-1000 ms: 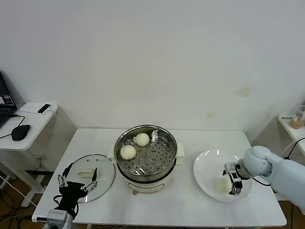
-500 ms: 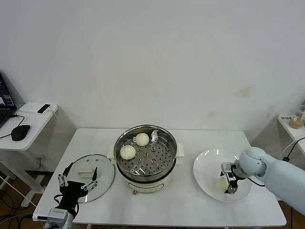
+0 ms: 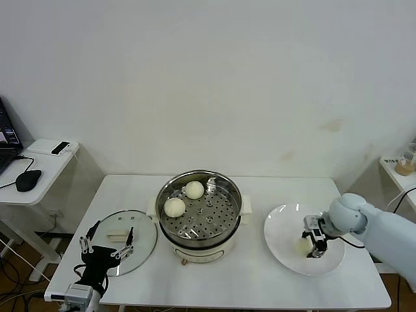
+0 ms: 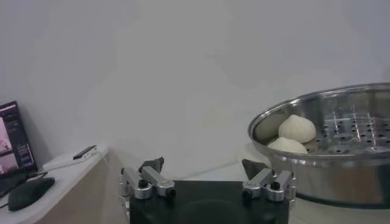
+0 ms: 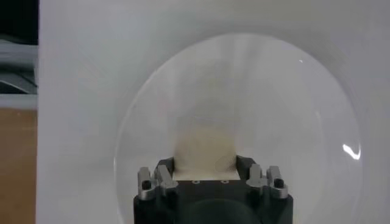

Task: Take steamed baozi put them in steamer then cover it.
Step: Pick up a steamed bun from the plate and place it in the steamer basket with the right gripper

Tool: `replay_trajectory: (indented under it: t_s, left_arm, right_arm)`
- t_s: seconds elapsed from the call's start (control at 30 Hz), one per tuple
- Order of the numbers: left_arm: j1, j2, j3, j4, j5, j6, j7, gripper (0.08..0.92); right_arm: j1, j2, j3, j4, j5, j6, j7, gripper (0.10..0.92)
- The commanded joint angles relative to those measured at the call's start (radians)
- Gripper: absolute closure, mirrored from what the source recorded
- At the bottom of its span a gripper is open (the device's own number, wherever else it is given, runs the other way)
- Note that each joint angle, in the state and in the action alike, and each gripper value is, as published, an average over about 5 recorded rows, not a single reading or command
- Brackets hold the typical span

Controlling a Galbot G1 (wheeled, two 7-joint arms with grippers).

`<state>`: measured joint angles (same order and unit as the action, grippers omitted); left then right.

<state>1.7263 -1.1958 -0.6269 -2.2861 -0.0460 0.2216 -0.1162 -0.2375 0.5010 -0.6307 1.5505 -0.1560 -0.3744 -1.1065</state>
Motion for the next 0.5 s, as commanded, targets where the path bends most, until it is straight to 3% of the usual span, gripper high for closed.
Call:
replay_trajectory:
  t_s: [0.03, 0.5]
  left_arm:
    - [0.002, 0.004, 0.001, -0.001, -0.002, -0.002, 0.000, 0.177]
    - [0.014, 0.009, -0.003, -0.011, -0.001, -0.004, -0.001, 0.177]
  right_arm:
    - [0.227, -0.014, -0.057, 0.004, 0.074, 0.037, -0.077, 0.397]
    - [0.682, 0.240, -0.248, -0.035, 0.273, -0.012, -0.023, 0.389]
